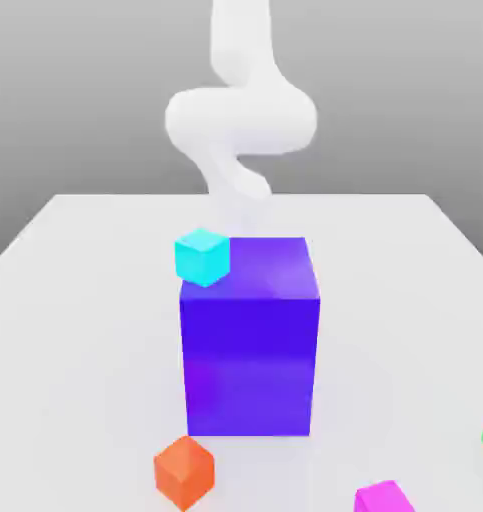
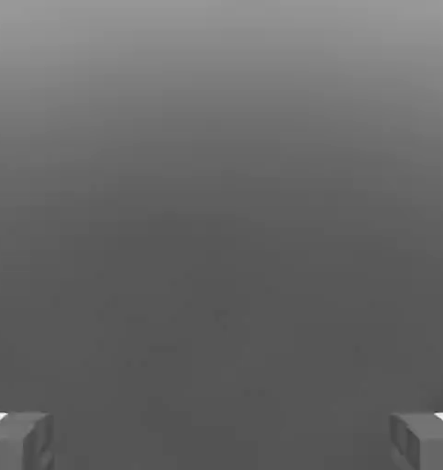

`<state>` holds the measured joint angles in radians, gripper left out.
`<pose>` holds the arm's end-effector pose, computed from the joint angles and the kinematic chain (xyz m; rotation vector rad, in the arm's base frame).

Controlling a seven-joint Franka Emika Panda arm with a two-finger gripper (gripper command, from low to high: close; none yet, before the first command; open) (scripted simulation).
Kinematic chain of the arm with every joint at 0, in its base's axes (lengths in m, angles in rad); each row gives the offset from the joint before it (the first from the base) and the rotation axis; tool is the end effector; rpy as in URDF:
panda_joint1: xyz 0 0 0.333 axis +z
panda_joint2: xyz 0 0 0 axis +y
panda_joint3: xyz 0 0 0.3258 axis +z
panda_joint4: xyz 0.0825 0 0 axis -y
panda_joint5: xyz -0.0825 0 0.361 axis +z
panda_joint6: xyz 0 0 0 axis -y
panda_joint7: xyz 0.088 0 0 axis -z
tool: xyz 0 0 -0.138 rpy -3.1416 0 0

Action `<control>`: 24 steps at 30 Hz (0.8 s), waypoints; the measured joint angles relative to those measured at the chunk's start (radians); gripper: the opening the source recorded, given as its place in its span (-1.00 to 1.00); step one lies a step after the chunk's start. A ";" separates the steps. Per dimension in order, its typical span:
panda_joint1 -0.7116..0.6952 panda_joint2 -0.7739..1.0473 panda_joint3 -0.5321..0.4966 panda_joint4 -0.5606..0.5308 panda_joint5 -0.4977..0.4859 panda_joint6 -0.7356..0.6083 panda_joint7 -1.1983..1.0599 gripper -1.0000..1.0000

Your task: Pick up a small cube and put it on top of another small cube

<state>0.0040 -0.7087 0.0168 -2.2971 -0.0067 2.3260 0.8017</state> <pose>0.3708 0.0096 0.6672 -2.4993 1.0244 -0.9671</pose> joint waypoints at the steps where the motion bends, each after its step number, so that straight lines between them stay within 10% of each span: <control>1: 0.002 0.039 0.008 0.001 -0.003 0.011 0.001 0.00; 24: 0.086 0.876 0.128 0.028 -0.103 0.248 0.044 0.00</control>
<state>0.0904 0.1676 0.1446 -2.2687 -0.1099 2.5743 0.8460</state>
